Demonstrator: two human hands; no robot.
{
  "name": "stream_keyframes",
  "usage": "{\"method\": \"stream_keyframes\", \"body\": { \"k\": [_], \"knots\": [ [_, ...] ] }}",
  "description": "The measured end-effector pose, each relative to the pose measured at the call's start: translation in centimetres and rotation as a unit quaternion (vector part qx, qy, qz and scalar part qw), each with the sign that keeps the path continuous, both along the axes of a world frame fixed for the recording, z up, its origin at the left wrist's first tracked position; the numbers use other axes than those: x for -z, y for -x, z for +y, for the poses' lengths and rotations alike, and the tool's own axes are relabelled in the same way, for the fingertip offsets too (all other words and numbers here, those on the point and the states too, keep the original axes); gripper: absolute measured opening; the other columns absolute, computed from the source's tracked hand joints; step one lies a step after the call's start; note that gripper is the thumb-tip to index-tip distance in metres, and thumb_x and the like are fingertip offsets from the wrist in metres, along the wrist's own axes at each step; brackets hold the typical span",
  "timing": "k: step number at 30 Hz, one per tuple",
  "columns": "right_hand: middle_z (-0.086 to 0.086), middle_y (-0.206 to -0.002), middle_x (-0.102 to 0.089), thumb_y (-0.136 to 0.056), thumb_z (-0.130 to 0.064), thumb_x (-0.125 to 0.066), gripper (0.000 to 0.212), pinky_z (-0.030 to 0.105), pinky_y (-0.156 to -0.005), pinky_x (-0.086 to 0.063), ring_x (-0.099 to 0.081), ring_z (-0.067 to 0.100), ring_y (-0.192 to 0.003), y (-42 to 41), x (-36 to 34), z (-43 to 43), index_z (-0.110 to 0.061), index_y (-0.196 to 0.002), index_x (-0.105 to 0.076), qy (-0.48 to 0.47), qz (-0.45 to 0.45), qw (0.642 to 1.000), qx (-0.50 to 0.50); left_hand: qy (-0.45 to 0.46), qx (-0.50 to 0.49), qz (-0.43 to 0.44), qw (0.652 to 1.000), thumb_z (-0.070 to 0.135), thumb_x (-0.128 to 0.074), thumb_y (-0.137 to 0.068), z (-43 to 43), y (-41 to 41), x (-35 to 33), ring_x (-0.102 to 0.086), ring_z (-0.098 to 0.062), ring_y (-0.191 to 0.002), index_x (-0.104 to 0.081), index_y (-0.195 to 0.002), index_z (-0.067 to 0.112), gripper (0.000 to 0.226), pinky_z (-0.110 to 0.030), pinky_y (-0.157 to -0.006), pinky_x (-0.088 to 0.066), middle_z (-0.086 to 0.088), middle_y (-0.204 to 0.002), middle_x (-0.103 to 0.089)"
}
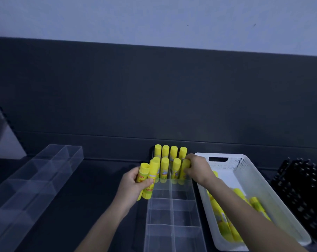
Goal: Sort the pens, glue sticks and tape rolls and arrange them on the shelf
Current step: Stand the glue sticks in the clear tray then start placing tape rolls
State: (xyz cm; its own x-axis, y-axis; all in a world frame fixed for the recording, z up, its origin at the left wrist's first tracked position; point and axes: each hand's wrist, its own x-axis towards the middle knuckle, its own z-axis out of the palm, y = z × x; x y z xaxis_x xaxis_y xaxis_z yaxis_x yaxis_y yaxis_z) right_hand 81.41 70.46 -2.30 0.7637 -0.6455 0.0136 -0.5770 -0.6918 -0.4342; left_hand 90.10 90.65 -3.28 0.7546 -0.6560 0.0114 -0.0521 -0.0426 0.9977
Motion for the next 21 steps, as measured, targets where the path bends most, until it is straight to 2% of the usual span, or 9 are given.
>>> {"method": "stream_keyframes", "body": {
  "k": [8,11,15,18,21],
  "knots": [
    [0.019,-0.104,-0.064,-0.080,-0.006,-0.055,0.037,0.032,-0.074,-0.046,-0.059,0.034,-0.097,0.0,0.5,-0.5,-0.005,-0.117,-0.055,0.017,-0.004,1.000,-0.022,0.005,-0.002,0.015,1.000,-0.001,-0.067,-0.079,-0.7,0.5,-0.1,-0.065,-0.011,-0.076,-0.065,-0.090,0.016,0.020,-0.019,-0.064,-0.051,0.001,-0.084,-0.070],
    [0.017,-0.101,-0.065,-0.080,-0.008,-0.056,0.034,0.029,-0.068,-0.043,-0.060,0.033,-0.096,0.5,0.1,-0.3,-0.006,-0.114,-0.056,0.022,-0.016,0.999,-0.018,0.011,-0.003,0.014,1.000,0.000,-0.067,-0.079,-0.5,0.6,-0.4,-0.065,-0.013,-0.076,-0.065,-0.088,0.016,0.019,-0.022,-0.064,-0.050,0.000,-0.082,-0.070],
    [0.006,-0.095,-0.066,-0.084,-0.012,-0.061,0.024,0.025,-0.071,-0.041,-0.060,0.021,-0.083,2.4,-1.0,2.5,-0.007,-0.108,-0.062,0.018,-0.156,0.988,-0.005,0.036,-0.013,0.037,0.999,-0.003,-0.066,-0.079,-0.2,0.8,-0.7,-0.065,-0.012,-0.070,-0.065,-0.085,0.014,0.018,-0.022,-0.060,-0.052,0.001,-0.075,-0.069],
    [-0.003,-0.081,-0.062,-0.083,-0.015,-0.067,0.012,0.013,-0.065,-0.038,-0.053,0.001,-0.068,3.2,-1.0,6.7,-0.010,-0.095,-0.066,-0.107,-0.210,0.967,-0.099,0.083,0.000,0.088,0.993,-0.002,-0.071,-0.074,-0.5,1.1,-1.1,-0.065,-0.020,-0.072,-0.065,-0.087,0.008,0.018,-0.030,-0.064,-0.054,-0.003,-0.076,-0.070],
    [-0.010,-0.074,-0.058,-0.081,-0.021,-0.067,0.012,0.010,-0.066,-0.043,-0.052,-0.005,-0.066,2.7,-0.4,9.0,-0.014,-0.091,-0.065,-0.247,-0.223,0.930,-0.156,0.114,0.019,0.120,0.986,0.005,-0.073,-0.065,-0.6,1.5,-1.4,-0.067,-0.026,-0.082,-0.066,-0.091,0.006,0.027,-0.043,-0.078,-0.053,-0.010,-0.086,-0.072]
  ]
}}
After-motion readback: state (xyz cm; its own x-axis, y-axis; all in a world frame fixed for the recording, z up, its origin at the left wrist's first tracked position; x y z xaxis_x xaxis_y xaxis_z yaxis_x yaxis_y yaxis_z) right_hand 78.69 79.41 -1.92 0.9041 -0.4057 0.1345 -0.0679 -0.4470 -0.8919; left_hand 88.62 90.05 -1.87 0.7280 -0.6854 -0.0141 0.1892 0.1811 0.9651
